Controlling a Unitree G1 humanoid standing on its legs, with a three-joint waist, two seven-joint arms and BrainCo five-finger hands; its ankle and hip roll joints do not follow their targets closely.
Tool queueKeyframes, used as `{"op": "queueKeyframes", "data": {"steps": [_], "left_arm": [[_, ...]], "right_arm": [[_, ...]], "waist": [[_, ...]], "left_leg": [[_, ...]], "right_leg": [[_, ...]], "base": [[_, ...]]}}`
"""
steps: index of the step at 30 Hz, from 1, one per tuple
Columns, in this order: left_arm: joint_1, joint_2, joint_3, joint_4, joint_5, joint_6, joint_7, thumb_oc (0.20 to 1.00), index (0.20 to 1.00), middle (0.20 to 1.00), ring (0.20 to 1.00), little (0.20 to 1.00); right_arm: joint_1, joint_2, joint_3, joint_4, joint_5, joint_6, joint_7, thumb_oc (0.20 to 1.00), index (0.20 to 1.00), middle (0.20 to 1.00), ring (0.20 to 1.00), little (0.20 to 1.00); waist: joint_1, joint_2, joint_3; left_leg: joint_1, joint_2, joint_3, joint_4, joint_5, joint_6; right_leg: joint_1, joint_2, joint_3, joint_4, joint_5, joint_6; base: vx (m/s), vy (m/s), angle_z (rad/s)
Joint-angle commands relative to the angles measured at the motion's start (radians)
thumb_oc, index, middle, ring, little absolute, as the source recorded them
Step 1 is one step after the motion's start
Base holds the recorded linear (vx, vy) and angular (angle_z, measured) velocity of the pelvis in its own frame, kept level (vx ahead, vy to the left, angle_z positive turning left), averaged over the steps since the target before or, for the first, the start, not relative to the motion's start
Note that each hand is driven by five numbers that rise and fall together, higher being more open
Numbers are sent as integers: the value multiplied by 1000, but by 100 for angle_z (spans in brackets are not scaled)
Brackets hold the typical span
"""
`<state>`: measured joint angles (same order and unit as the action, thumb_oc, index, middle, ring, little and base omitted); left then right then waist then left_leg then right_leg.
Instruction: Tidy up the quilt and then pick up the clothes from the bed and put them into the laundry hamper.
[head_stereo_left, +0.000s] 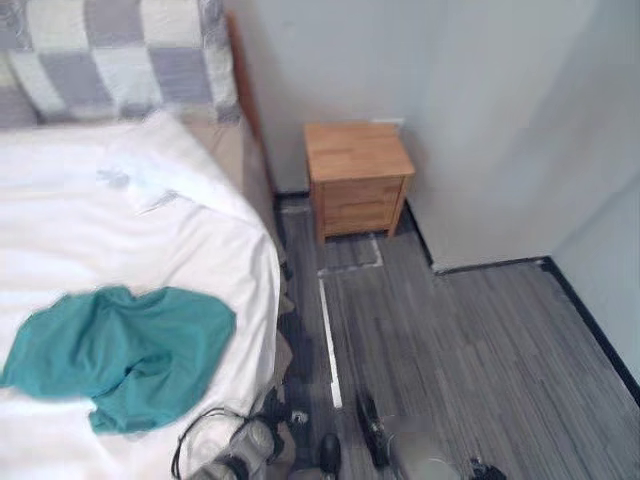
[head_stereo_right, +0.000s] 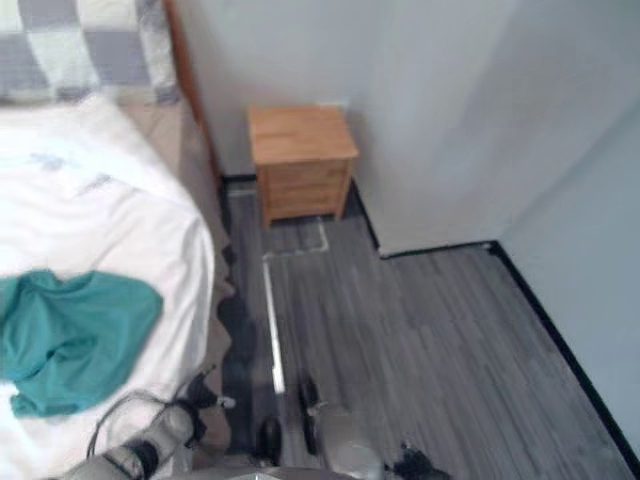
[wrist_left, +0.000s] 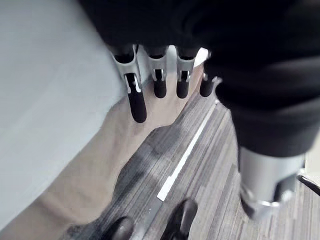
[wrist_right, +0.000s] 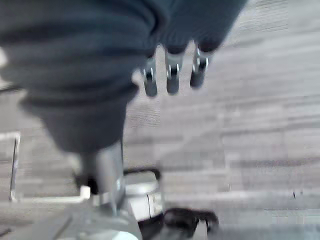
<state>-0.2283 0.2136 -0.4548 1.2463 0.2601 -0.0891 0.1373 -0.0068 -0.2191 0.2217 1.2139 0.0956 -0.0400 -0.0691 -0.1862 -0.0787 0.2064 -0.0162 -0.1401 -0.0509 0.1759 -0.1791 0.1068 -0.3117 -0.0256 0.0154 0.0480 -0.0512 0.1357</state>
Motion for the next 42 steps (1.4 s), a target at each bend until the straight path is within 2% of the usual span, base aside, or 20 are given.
{"op": "queueKeyframes", "data": {"steps": [1,2,5,8,9,14,16,17,19,20,23,24,25,32,34,35,36,37,38,42], "left_arm": [[38,74,39,-2,50,-5,19,1000,1000,1000,1000,1000],[62,70,66,-18,15,6,26,1000,1000,1000,1000,1000],[74,80,80,-43,-18,8,41,1000,1000,1000,1000,1000],[81,79,87,-57,-42,1,51,1000,1000,1000,1000,1000],[101,76,97,-56,-44,-6,51,1000,1000,1000,1000,1000],[127,60,105,-34,-31,5,40,1000,1000,1000,1000,1000],[145,55,119,-21,-35,12,36,1000,1000,1000,1000,1000],[155,47,127,-20,-35,22,39,1000,1000,1000,1000,1000],[156,53,135,-28,-38,28,45,1000,1000,1000,1000,1000],[162,60,148,-40,-31,25,58,1000,1000,1000,1000,1000],[162,58,157,-39,-27,12,61,1000,1000,1000,1000,1000],[154,59,157,-37,-20,10,59,1000,1000,1000,1000,1000],[152,60,163,-23,-10,11,53,1000,1000,1000,1000,1000],[215,70,184,-16,-50,2,47,1000,1000,1000,1000,1000],[223,65,157,-1,-41,7,49,1000,1000,1000,1000,1000],[225,63,148,-4,-36,10,47,1000,1000,1000,1000,1000],[218,68,143,-5,-23,18,44,1000,1000,1000,1000,1000],[217,68,145,-5,-22,18,44,1000,1000,1000,1000,1000],[213,91,151,-15,3,30,41,1000,1000,1000,1000,1000],[227,118,145,-34,32,41,32,1000,1000,1000,1000,1000]], "right_arm": [[-4,-63,4,-19,10,-24,-9,1000,1000,1000,1000,1000],[-10,-77,7,-35,13,-25,-7,1000,1000,1000,1000,1000],[-29,-93,20,-48,6,-23,-22,1000,1000,1000,1000,1000],[-62,-96,42,-57,-5,-14,-19,1000,1000,1000,1000,1000],[-81,-101,58,-74,-16,-21,-17,1000,1000,1000,1000,1000],[-73,-101,54,-116,-38,-27,-28,1000,1000,1000,1000,1000],[-71,-98,57,-155,-63,-29,-28,1000,1000,1000,1000,1000],[-77,-116,59,-264,-105,-25,-28,1000,1000,1000,1000,1000],[-83,-149,62,-426,-153,-34,-40,1000,1000,1000,1000,1000],[-81,-209,63,-628,-195,-52,-32,1000,1000,1000,1000,1000],[-83,-327,41,-856,-232,-88,-17,1000,1000,1000,1000,1000],[-89,-369,35,-917,-252,-98,-10,1000,1000,1000,1000,1000],[-95,-449,12,-1024,-284,-114,5,1000,1000,1000,1000,1000],[-284,-622,35,-1191,-257,-186,11,1000,1000,1000,1000,1000],[-387,-635,71,-1162,-224,-188,-12,1000,1000,1000,1000,1000],[-427,-649,85,-1146,-222,-182,-27,1000,1000,1000,1000,1000],[-451,-674,81,-1101,-251,-160,-66,1000,1000,1000,1000,1000],[-454,-673,83,-1099,-251,-161,-67,1000,1000,1000,1000,1000],[-473,-706,56,-1042,-314,-117,-114,1000,1000,1000,1000,1000],[-484,-724,-3,-923,-350,-54,-160,1000,1000,1000,1000,1000]], "waist": [[24,71,-21],[53,53,-4],[111,12,38],[180,-10,43],[224,26,2],[241,38,-23],[253,36,-42],[245,37,-29],[230,63,-10],[220,69,2],[193,47,4],[179,38,0],[169,16,-6],[222,-3,-50],[236,-5,-30],[236,-7,-20],[219,-7,-3],[219,-7,-4],[207,-9,-2],[196,14,-28]], "left_leg": [[300,149,-66,-132,50,-188],[169,130,-48,285,237,-277],[22,122,-30,545,228,-257],[-116,159,43,446,191,-216],[-134,161,77,50,190,-200],[-73,175,222,-123,242,-181],[-31,146,188,-156,223,-153],[34,130,187,-188,212,-126],[87,156,147,-230,213,-117],[118,159,80,-246,205,-115],[126,140,-37,-236,193,-126],[128,128,-93,-226,172,-126],[134,109,-175,-207,134,-132],[80,112,-317,-181,141,-177],[17,128,-289,-153,160,-205],[-17,148,-210,-141,162,-208],[-33,244,68,-107,163,-205],[-38,245,69,-107,167,-205],[-24,322,279,-58,163,-219],[-24,344,372,-64,184,-240]], "right_leg": [[58,21,-57,6,101,32],[148,1,-61,36,96,-16],[233,-21,-45,29,71,-43],[344,-36,-26,-31,36,-45],[399,-11,-13,-61,0,-29],[468,-2,-46,-29,-63,-22],[441,-1,-68,116,-62,6],[359,-51,-98,326,67,105],[253,-54,-92,499,140,111],[184,-56,-69,514,94,84],[186,-17,56,288,36,54],[200,7,146,186,10,58],[205,45,314,91,26,69],[302,-4,198,-55,44,25],[331,-36,121,-90,43,22],[336,-59,75,-97,41,26],[348,-101,-30,-100,33,42],[343,-100,-29,-100,37,42],[354,-132,-141,-96,34,43],[385,-147,-272,-82,23,43]], "base": [[813,-122,61],[444,-76,30],[443,-139,33],[621,27,-44],[730,190,-32],[392,132,-40],[358,146,5],[328,148,25],[298,76,44],[309,-46,75],[285,-139,190],[375,-206,347],[299,-186,308],[81,-173,161],[-88,-52,78],[-205,51,135],[-202,48,159],[-259,32,242],[-147,-8,197],[-12,33,132]]}}
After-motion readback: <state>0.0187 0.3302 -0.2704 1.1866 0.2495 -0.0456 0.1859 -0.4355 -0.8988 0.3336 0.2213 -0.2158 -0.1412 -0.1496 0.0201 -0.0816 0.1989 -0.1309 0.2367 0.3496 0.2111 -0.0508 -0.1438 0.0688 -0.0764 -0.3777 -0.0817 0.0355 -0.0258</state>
